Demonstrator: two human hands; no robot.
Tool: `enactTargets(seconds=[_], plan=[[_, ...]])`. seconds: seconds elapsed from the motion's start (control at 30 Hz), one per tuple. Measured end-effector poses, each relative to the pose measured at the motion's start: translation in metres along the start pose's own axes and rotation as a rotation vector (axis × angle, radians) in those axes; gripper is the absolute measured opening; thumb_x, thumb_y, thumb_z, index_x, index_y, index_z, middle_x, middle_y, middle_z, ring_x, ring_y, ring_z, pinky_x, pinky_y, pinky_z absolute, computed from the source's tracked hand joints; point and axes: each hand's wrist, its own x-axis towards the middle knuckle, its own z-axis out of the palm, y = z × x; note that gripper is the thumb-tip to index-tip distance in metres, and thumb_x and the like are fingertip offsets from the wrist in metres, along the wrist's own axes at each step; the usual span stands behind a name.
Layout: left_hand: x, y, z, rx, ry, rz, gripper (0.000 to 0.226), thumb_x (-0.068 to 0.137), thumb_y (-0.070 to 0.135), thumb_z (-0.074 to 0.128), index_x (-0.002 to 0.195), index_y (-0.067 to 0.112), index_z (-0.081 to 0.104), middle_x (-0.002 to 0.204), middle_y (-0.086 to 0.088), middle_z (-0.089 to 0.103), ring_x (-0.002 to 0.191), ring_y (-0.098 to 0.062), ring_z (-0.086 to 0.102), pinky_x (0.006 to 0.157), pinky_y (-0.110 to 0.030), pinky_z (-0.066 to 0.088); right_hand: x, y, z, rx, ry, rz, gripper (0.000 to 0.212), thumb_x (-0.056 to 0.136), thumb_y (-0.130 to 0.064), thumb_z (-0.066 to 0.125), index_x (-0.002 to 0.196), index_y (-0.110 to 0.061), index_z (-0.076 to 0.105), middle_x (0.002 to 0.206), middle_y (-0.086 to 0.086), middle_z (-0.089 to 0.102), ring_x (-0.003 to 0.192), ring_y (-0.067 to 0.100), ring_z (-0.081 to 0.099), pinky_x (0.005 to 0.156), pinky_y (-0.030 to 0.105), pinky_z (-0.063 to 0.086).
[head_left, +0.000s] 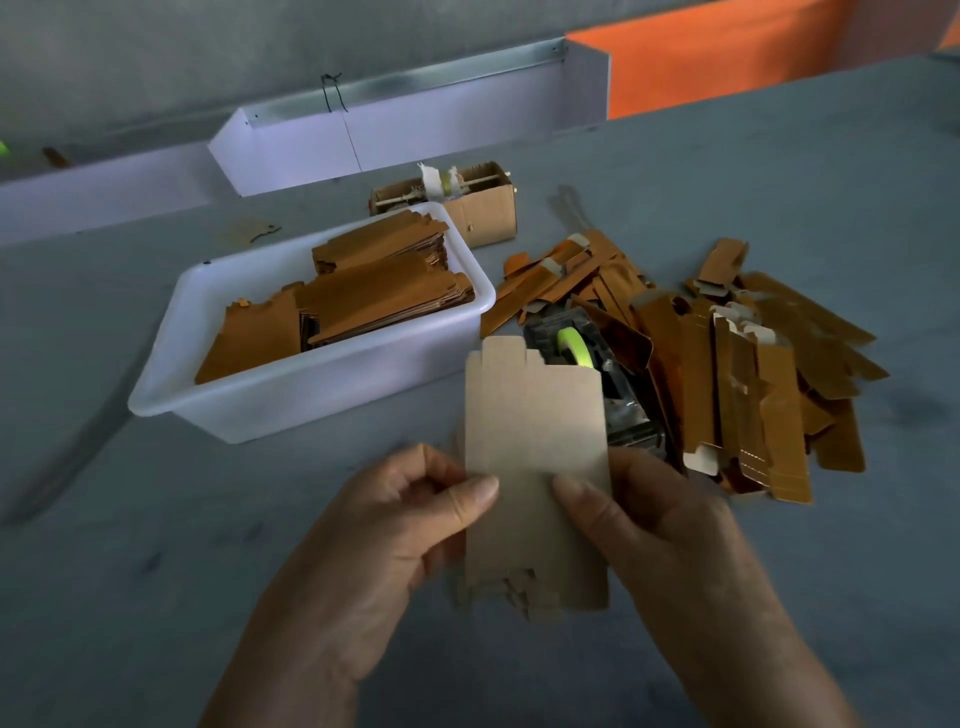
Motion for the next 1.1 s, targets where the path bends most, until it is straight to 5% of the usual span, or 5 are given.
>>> enactTargets(seconds=[0.27,0.43,0.6,0.9,1.1], plan=[[0.004,-0.005,0.029,0.009,0.012,0.055,0.04,0.058,0.03,0.087,0.094,0.018,0.073,0.09,-0.003,0.076,0.085,-0.021,0.073,0.076,-0.036,0.054,0.004,0.015,0.001,0.327,-0.118,0.182,0.033,0.063,-0.038,0.063,0.089,-0.02,0.073,0.092,0.0,0.073,0.092,0.017,0.067,0.084,0.038,0.054],[0.007,-0.008,0.035,0.063,0.088,0.08,0.03,0.069,0.023,0.078,0.098,0.017,0.071,0.085,0.003,0.076,0.079,-0.011,0.072,0.063,-0.019,0.053,0.003,0.013,0.0,-0.006,0.026,0.0,0.003,0.078,-0.029,0.067,0.08,-0.028,0.068,0.077,-0.017,0.068,0.072,-0.003,0.062,0.058,0.009,0.047],[0.009,-0.017,0.04,0.163,0.169,0.108,0.014,0.079,0.021,0.075,0.091,0.025,0.07,0.08,0.009,0.074,0.071,-0.003,0.069,0.056,-0.013,0.048,0.0,0.01,0.004,-0.375,0.199,-0.208,0.015,0.073,-0.039,0.065,0.08,-0.035,0.053,0.07,-0.014,0.06,0.076,-0.007,0.055,0.06,0.005,0.044],[0.002,-0.013,0.042,0.164,0.043,0.089,0.019,0.086,0.033,0.064,0.082,0.015,0.069,0.08,-0.02,0.069,0.073,-0.038,0.066,0.065,-0.051,0.055,-0.005,0.008,0.008,-0.123,-0.027,-0.227,0.035,0.077,-0.057,0.046,0.089,-0.025,0.054,0.073,-0.008,0.069,0.062,0.005,0.067,0.056,0.02,0.054],[-0.003,-0.008,0.037,0.343,0.003,0.18,0.027,0.092,0.039,0.057,0.088,0.016,0.07,0.086,-0.015,0.07,0.085,-0.032,0.066,0.079,-0.054,0.05,-0.003,0.006,0.002,-0.144,-0.099,-0.162,0.033,0.073,-0.049,0.047,0.091,-0.026,0.062,0.078,-0.009,0.071,0.071,0.006,0.069,0.064,0.025,0.057]])
